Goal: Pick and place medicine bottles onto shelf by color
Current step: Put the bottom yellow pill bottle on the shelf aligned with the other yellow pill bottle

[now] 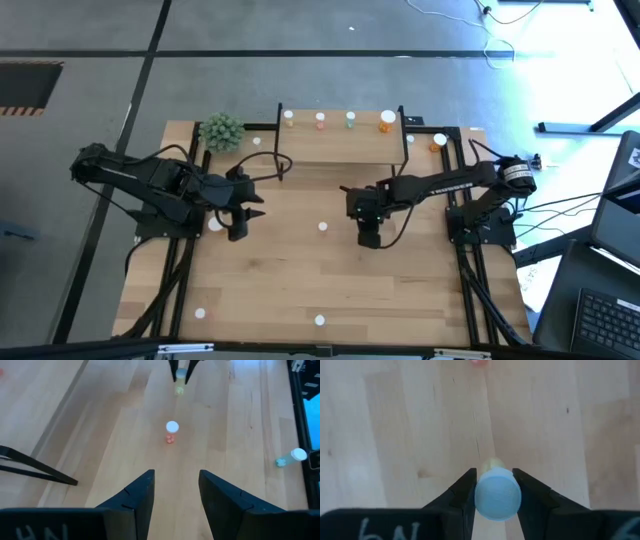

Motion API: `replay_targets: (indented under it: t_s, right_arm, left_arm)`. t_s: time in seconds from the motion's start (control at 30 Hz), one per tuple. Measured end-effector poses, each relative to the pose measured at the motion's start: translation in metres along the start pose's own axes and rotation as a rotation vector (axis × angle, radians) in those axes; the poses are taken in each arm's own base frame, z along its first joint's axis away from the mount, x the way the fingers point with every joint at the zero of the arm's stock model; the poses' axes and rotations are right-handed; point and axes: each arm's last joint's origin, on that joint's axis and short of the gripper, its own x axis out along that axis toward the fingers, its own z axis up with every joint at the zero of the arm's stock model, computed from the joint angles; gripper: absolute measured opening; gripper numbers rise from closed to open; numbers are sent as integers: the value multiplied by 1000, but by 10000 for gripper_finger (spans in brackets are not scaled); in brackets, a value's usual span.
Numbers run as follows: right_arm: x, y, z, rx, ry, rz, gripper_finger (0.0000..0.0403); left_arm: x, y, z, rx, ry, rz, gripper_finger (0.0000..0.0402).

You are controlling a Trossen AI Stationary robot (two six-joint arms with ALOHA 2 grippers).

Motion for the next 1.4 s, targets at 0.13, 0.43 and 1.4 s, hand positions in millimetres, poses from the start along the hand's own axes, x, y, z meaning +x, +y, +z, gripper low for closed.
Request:
replay_targets:
  t_s: [0.13,0.43,1.4]
  right_arm:
    - [-21,4,14,-1,-21,4,117]
    - [-83,9,54,8,-187,20,115]
    - [-157,-59,166,-100,-492,-135,118]
  left_arm:
    - [0,1,0,-1,-16,42,149]
    - [0,3,1,-24,-39,98,149]
    - [0,2,5,-58,-81,96,149]
